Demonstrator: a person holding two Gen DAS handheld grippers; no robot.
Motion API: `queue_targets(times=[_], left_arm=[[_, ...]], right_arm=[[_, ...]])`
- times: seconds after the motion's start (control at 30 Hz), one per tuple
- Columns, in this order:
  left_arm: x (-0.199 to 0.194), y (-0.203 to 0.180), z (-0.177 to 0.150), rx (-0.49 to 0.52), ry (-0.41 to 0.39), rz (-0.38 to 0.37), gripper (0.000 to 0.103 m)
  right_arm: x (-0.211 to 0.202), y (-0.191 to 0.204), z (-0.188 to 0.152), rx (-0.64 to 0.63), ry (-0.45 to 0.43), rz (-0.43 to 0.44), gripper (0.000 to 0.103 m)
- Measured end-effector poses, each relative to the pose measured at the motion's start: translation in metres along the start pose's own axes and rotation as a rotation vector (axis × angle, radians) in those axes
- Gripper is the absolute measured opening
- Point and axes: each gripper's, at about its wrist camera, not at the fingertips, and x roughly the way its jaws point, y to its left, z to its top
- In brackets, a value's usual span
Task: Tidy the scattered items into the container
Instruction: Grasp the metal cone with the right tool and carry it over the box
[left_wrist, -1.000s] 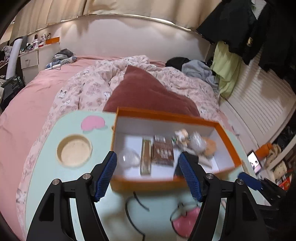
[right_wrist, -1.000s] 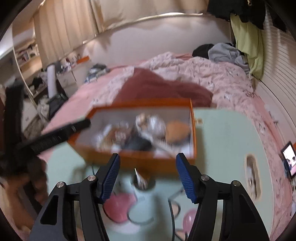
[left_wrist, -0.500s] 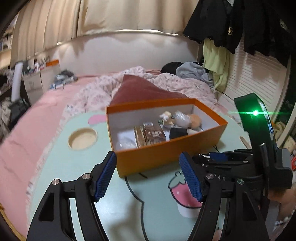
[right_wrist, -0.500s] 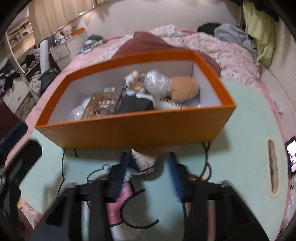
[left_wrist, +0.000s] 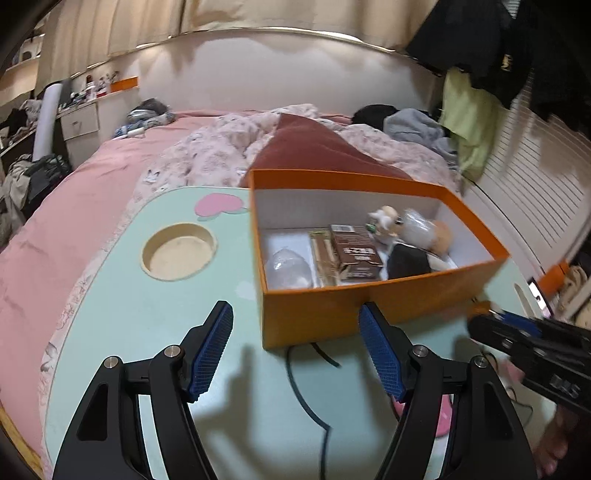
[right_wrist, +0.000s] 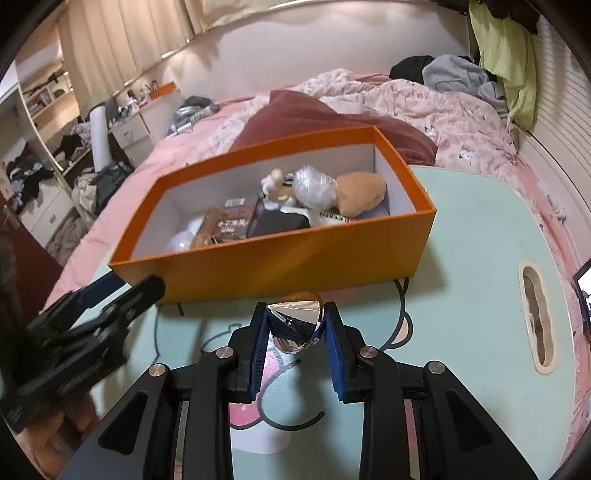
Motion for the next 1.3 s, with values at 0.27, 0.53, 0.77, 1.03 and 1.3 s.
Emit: queue_targets(times=[0.27,0.53,0.77,1.03,1.3], left_arm=[[-0.021,-0.002,-0.012,-0.009,-0.036,-0.04,0.071],[-0.027,-0.025,-0.029,0.051,-0.009,-0.09,0.071],[-0.026,-0.011,-0.03,-0.012,-0.014,-0.113,0.071],[-0.026,-0.004,-0.034,-0.045,-0.013,-0.122,0.071],[-0.027,-0.006,-0.036,-0.044,-0.012,-0.123,0.071]], right_arm=[[-0.009,0.002,0.003,0.011,-0.026,0.004,0.028],[-0.041,-0.004,0.059,0.036,-0.12,0.011,0.028],[-0.023,0.011,0.105,0.007,-0.074,0.066,0.028],[0.051,0.031,0.119,-0.012,0.069,0.009,0.028],[0.074,0.034,0.112,-0.015,0.114,-0.037,0.029]])
